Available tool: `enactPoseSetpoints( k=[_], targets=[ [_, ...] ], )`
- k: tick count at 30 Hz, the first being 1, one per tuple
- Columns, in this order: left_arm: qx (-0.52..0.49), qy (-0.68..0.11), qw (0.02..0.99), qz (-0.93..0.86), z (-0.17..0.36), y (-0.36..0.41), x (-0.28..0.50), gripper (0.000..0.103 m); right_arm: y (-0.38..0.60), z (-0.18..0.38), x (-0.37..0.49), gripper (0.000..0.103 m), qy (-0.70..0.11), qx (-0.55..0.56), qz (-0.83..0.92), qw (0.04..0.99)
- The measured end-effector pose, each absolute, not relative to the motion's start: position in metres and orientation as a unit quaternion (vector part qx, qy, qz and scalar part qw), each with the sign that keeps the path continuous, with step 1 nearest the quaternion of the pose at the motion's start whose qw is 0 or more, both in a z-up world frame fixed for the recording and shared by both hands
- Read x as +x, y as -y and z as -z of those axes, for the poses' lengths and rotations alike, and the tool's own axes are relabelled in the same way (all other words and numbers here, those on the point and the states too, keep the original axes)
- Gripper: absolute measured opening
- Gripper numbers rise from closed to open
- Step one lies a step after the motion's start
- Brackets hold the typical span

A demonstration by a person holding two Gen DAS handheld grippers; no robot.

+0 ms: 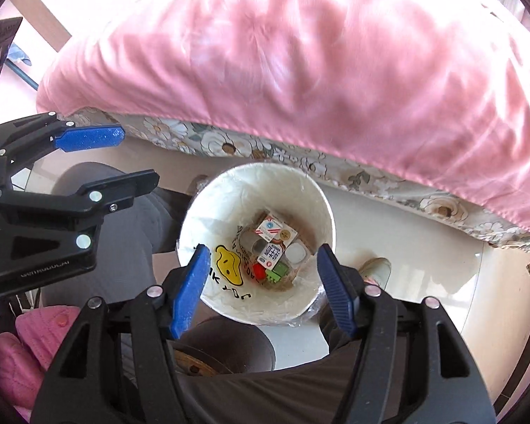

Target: Collect trash

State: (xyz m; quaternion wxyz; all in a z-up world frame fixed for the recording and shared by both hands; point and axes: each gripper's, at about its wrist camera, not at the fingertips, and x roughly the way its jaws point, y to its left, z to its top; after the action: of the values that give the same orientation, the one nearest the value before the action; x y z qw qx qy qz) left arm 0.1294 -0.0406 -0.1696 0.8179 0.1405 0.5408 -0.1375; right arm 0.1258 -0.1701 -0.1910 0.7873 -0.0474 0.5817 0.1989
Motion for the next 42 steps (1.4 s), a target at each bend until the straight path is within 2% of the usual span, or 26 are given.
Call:
enactPoseSetpoints(
  k=[5, 13, 18, 24, 30, 42],
  targets=[
    [0.135, -0.488, 0.852, 0.135, 0.114, 0.033, 0.100, 0.066, 0.172, 0.138, 0.094, 0.073, -0.521, -0.062, -0.193, 0.829],
    [0.122, -0.430, 0.891, 0.078, 0.070, 0.006, 0.059, 0.067, 0.181, 0.079, 0.048, 0.078, -0.447, -0.077, -0.151, 0.878],
    [0.112, -0.406, 0.905, 0.052, 0.057, -0.004, 0.031, 0.073, 0.183, 0.069, 0.022, 0.078, -0.415, -0.083, -0.110, 0.899],
    [0.100, -0.393, 0.913, 0.041, 0.051, -0.007, 0.014, 0.075, 0.189, 0.064, 0.000, 0.078, -0.381, -0.072, -0.052, 0.920],
    [0.093, -0.392, 0.914, 0.038, 0.051, -0.008, 0.008, 0.079, 0.190, 0.070, -0.011, 0.078, -0.379, -0.048, -0.041, 0.923],
    [0.090, -0.402, 0.910, 0.049, 0.056, -0.002, 0.005, 0.080, 0.194, 0.075, -0.017, 0.078, -0.391, -0.016, -0.019, 0.920]
  ],
)
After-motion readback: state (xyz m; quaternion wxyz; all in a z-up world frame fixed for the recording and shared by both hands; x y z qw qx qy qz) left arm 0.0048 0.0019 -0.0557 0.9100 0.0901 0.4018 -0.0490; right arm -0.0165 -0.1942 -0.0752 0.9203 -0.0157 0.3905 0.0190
